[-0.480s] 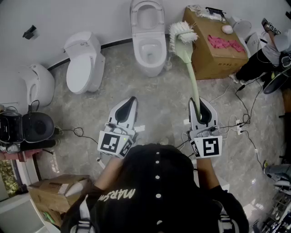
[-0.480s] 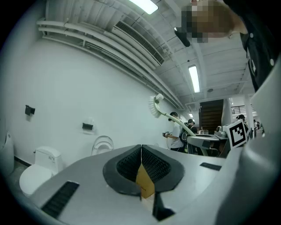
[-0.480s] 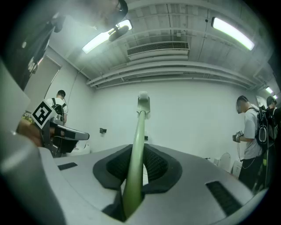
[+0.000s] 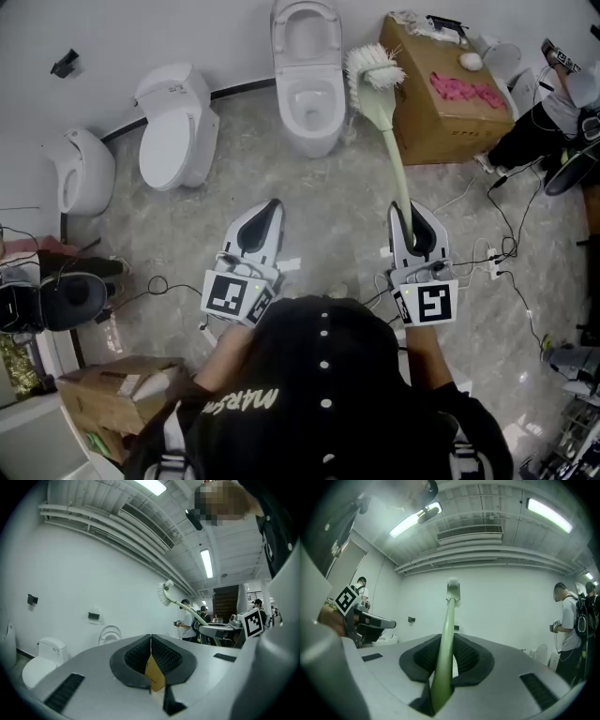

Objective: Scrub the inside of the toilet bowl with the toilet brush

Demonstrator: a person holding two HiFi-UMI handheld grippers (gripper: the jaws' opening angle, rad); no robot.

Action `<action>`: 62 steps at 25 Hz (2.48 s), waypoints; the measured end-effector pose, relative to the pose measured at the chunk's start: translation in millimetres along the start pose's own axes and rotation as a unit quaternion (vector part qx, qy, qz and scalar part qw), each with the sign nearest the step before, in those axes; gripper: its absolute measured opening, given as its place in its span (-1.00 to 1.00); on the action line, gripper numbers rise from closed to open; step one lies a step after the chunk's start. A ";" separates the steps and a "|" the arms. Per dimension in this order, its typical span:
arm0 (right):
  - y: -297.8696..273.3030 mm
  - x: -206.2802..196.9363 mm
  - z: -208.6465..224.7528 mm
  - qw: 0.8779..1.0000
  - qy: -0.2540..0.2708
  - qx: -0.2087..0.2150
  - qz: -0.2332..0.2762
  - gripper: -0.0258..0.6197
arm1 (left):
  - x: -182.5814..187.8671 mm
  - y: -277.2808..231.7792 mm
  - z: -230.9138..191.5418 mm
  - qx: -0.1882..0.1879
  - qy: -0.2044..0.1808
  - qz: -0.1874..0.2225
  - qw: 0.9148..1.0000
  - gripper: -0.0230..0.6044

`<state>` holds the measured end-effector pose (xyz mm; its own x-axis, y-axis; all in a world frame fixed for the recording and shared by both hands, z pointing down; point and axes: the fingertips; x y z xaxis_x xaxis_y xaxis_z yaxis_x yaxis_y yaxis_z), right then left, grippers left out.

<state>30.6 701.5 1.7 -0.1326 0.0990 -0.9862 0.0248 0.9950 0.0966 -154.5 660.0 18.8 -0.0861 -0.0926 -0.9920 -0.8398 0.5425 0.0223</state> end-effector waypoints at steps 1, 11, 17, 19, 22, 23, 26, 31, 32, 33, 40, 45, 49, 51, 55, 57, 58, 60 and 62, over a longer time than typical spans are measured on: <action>0.3 0.9 0.5 1.000 -0.001 0.001 0.001 -0.66 | 0.6 -0.3 1.2 0.001 -0.001 -0.001 1.000 -0.83; 11.1 -5.2 23.1 1.000 -0.005 0.009 0.003 -0.66 | -4.4 -10.1 18.1 0.015 -0.006 -0.008 1.000 -0.83; 9.3 -17.9 41.2 1.000 -0.012 0.012 -0.001 -0.66 | -5.5 -14.4 22.4 0.038 -0.026 -0.008 0.999 -0.83; 8.9 -21.0 42.1 1.000 -0.018 0.012 -0.004 -0.66 | -6.8 -11.5 21.4 0.044 -0.025 -0.005 0.999 -0.83; 4.7 -22.7 39.9 1.000 -0.021 0.013 -0.007 -0.66 | -9.2 -8.2 17.2 0.044 -0.010 0.002 0.999 -0.83; 3.1 -22.8 39.1 1.000 -0.021 0.013 -0.008 -0.66 | -10.7 -8.5 16.1 0.045 -0.009 0.000 0.999 -0.83; -3.5 -23.9 40.0 1.000 -0.020 0.013 -0.009 -0.66 | -14.0 -14.7 11.7 0.043 -0.013 -0.010 0.999 -0.83; -22.3 -26.9 43.0 1.000 -0.021 0.006 -0.010 -0.66 | -14.2 -31.9 -5.4 0.033 -0.011 -0.010 0.999 -0.83; -26.5 -27.3 44.0 1.000 -0.021 0.006 -0.010 -0.66 | -13.6 -35.9 -9.3 0.031 -0.011 -0.009 0.999 -0.83; -31.7 -27.6 44.9 1.000 -0.020 0.005 -0.010 -0.66 | -12.4 -40.2 -14.0 0.029 -0.012 -0.008 0.999 -0.83; -84.3 -28.1 46.0 1.000 -0.015 -0.005 -0.007 -0.66 | -2.7 -74.7 -61.1 0.016 -0.013 -0.001 1.000 -0.83; -128.6 -25.0 46.1 1.000 -0.014 -0.012 -0.003 -0.66 | 8.5 -96.4 -99.7 0.011 -0.016 0.004 1.000 -0.83; -160.1 -27.5 42.7 1.000 -0.012 -0.017 -0.004 -0.66 | 11.4 -111.5 -130.1 0.007 -0.014 0.005 1.000 -0.83; -174.1 -28.9 41.3 1.000 -0.011 -0.020 -0.006 -0.66 | 11.7 -118.6 -143.9 0.005 -0.013 0.003 1.000 -0.83; -200.6 -32.1 37.5 1.000 -0.009 -0.024 -0.011 -0.66 | 12.8 -132.0 -170.4 -0.001 -0.009 0.001 1.000 -0.83; -213.3 -34.3 32.9 1.000 -0.007 -0.026 -0.012 -0.66 | 13.3 -136.5 -183.5 -0.005 -0.008 0.001 1.000 -0.83; -219.8 -35.1 30.3 1.000 -0.006 -0.027 -0.012 -0.66 | 13.5 -138.1 -190.2 -0.007 -0.008 0.001 1.000 -0.83; -234.1 -36.1 25.0 0.999 -0.004 -0.030 -0.013 -0.66 | 14.9 -141.0 -204.2 -0.010 -0.007 0.001 1.000 -0.83; -249.2 -36.9 19.9 0.999 -0.003 -0.033 -0.014 -0.66 | 16.8 -143.8 -218.7 -0.014 -0.008 -0.001 1.000 -0.83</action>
<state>49.1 449.6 11.3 -0.1266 0.0720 -0.9893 -0.0452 0.9959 0.0782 -152.4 397.8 26.1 -0.0769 -0.0803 -0.9938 -0.8550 0.5181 0.0243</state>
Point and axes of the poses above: the fingertips, and each gripper's own axes: y backward along the fingers, z to its right, x out of its top, and after that the axes turned 14 degrees about -x, right-handed
